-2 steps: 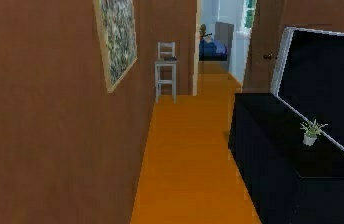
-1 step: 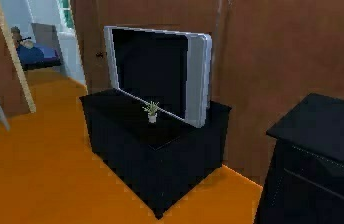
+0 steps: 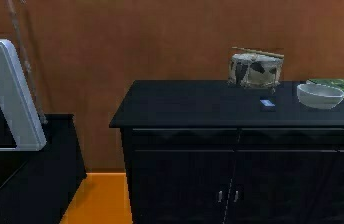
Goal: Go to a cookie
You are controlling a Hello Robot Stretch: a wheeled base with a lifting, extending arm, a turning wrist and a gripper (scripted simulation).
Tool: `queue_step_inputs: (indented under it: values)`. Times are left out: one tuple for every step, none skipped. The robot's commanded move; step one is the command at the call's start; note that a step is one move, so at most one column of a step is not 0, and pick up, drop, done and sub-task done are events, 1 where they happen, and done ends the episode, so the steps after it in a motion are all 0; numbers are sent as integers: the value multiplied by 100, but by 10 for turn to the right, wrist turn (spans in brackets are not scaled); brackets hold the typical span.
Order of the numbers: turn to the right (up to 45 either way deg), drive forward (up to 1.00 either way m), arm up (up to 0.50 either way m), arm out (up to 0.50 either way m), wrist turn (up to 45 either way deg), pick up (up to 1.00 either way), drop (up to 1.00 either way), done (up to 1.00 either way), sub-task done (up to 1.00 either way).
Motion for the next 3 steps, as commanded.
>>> queue_step_inputs:
  values:
    - [0,5,0,0,0,0,0,0,0]
    - [-450,0,0,0,0,0,0,0,0]
    - [-330,0,0,0,0,0,0,0,0]
